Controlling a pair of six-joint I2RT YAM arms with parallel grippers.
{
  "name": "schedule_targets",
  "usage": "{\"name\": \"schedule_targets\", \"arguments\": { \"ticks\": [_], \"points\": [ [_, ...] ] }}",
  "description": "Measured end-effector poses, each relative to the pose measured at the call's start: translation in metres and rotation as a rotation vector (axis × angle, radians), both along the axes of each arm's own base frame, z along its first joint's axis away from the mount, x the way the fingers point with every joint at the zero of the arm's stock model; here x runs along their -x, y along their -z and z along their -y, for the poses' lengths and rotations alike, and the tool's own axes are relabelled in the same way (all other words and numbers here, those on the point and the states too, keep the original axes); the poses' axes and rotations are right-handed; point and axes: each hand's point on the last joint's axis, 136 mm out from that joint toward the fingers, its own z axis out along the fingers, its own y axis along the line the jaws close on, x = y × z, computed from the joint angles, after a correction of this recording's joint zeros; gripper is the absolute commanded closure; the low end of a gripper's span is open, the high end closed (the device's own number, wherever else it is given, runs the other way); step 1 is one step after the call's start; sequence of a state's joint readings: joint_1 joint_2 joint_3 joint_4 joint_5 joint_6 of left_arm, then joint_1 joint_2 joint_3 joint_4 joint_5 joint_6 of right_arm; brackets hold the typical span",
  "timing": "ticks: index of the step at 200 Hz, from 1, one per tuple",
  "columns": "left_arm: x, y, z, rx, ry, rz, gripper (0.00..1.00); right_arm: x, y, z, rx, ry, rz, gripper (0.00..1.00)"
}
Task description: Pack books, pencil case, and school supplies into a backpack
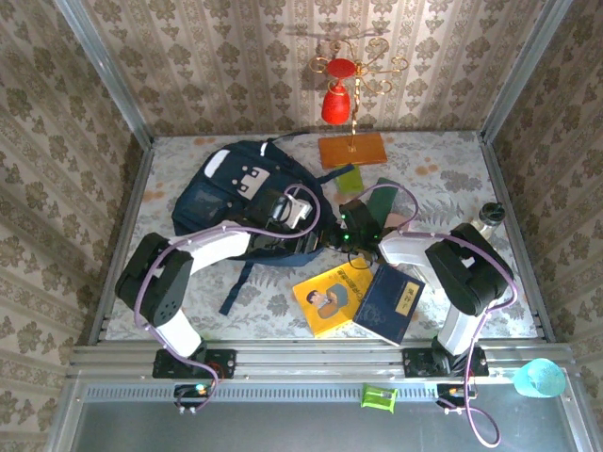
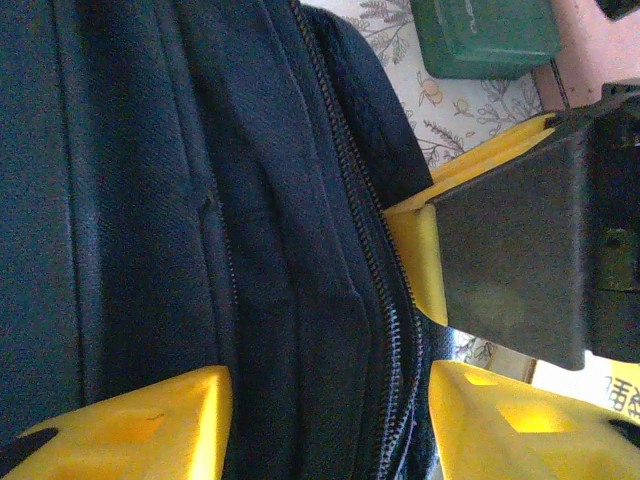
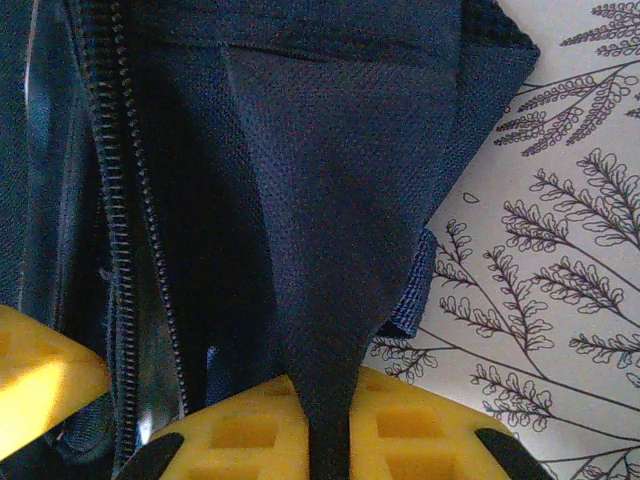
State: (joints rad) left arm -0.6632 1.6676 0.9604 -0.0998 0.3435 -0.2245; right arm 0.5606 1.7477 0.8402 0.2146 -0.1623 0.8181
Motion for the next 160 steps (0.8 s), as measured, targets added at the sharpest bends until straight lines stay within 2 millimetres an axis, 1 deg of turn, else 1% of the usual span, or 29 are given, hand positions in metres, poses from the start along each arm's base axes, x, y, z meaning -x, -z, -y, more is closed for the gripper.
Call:
{"name": "schedule_targets", "arguments": {
  "ticks": [18,41,61,92,101,115,128,135,152,160],
  "points": [
    [0.0,0.004,0.003,-0.008,0.006,-0.01,0.46,0.0,0.0,0.0,-0.001,0.0,0.0,0.87],
    [-0.003,0.008,0.004,-0.017,0.003,-0.012,0.53,0.0,0.001,0.0,-0.005,0.001,0.005,0.87],
    [-0.005,0.009,0.004,-0.022,0.0,-0.011,0.64,0.0,0.0,0.0,-0.008,0.003,0.007,0.88],
    [-0.006,0.01,0.005,-0.015,-0.008,-0.017,0.87,0.0,0.001,0.0,-0.008,0.003,0.007,0.9],
    [-0.006,0.009,0.005,-0.007,-0.014,-0.02,0.92,0.0,0.001,0.0,-0.007,0.003,0.007,0.9],
    [-0.008,0.008,0.005,0.01,-0.019,-0.019,0.95,0.0,0.001,0.0,-0.007,0.002,0.008,0.9],
    [-0.009,0.005,0.002,0.031,-0.032,-0.018,1.0,0.0,0.001,0.0,-0.005,0.001,0.009,0.9],
    [-0.01,0.002,-0.002,0.048,-0.042,-0.017,1.0,0.0,0.001,0.0,-0.003,-0.001,0.01,0.9],
    [-0.015,-0.013,-0.014,0.099,-0.076,0.005,1.0,0.0,0.001,0.001,0.0,-0.004,0.012,0.87],
    [-0.019,-0.021,-0.02,0.119,-0.095,0.02,1.0,0.001,0.0,0.001,0.004,-0.007,0.013,0.84]
  ]
}}
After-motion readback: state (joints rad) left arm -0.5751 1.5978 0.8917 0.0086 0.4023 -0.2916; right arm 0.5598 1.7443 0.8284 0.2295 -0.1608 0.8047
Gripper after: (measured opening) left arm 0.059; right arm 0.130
